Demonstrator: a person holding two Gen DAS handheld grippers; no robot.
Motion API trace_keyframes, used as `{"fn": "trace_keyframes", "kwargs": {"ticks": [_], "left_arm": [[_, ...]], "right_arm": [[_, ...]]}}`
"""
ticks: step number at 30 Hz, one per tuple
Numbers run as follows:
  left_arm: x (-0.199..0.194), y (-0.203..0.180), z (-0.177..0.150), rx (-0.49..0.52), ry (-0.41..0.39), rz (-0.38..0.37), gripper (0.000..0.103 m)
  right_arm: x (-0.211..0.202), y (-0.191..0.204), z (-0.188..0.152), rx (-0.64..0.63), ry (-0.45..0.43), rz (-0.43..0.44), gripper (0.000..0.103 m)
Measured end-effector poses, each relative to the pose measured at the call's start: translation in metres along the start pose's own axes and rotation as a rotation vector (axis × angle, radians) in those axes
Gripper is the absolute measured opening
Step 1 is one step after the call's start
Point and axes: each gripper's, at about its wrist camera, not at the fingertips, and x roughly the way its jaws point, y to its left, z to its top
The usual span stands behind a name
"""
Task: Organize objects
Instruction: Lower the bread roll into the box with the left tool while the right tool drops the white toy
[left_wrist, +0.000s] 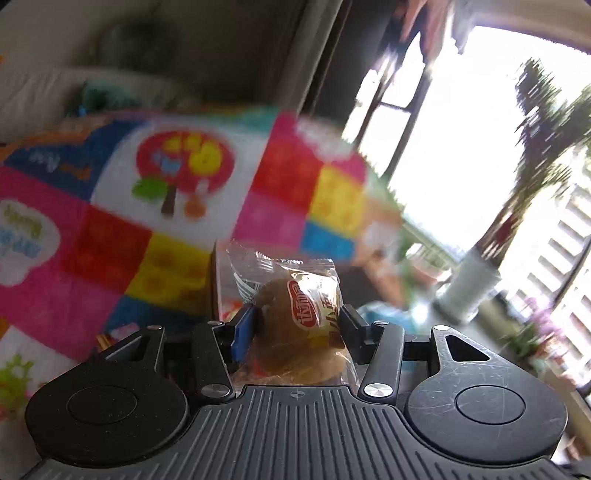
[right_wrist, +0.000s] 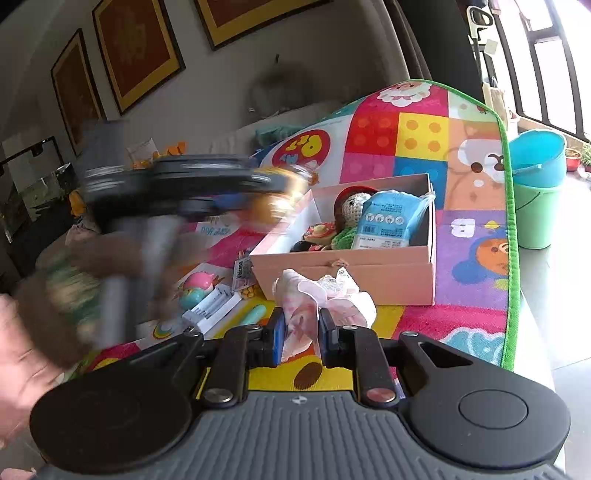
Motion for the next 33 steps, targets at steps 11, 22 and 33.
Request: {"fn": "trace_keyframes", "kwargs": {"ticks": [11,22,33], "left_arm": [[-0.056,0.004,-0.014,0.092,-0.110,-0.026,0.052],[-0.125,0.093,-0.075,-0.163,-0.115,-0.046,0.052],[-0.156,0.153,-0.100,-0.275,-0.169,-0.003,0.052]], "right_arm": [[0.006,-0.013,0.033,-0.033,-0.044,-0.046,0.018],[0.143,-0.048,0.185,0.115,0.123,-0.236,0.018],[0.165,-0.072,0.168,0.265,0.263,-0.269,0.057]]}}
